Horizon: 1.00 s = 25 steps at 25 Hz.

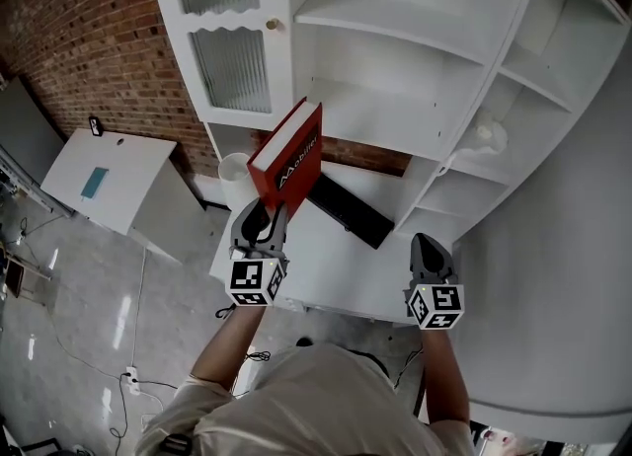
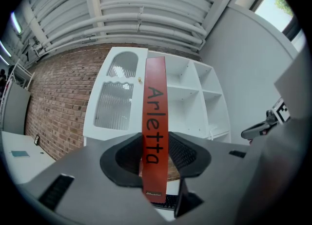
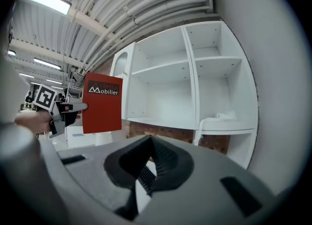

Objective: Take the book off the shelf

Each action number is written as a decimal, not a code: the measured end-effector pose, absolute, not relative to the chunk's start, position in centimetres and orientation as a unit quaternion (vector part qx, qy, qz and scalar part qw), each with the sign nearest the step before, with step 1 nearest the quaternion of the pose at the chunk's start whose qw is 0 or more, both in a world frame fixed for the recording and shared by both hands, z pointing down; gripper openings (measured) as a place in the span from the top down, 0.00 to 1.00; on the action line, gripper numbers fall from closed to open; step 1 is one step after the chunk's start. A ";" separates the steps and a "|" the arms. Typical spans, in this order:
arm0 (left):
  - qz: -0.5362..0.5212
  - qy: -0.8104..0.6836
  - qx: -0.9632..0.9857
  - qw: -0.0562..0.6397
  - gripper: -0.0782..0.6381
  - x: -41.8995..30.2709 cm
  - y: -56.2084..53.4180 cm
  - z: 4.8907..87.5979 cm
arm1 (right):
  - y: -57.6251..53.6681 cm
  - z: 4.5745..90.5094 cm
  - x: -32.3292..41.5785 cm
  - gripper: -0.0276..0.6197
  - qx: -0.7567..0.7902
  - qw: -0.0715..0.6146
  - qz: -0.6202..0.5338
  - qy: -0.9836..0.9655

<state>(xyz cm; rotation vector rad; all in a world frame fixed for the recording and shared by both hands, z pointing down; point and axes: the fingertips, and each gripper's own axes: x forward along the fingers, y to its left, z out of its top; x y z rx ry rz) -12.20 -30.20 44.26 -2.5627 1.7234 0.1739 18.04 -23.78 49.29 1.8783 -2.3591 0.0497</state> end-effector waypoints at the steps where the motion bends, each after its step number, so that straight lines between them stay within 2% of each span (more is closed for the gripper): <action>1: 0.056 0.560 -0.826 0.022 0.68 -12.1 -30.0 44.3 | -23.8 49.1 18.3 0.95 0.620 0.062 0.015 -0.782; 25: 0.053 0.604 -0.795 0.017 0.68 -11.0 -27.9 45.4 | -24.1 48.0 21.4 0.95 0.587 0.067 -0.017 -0.806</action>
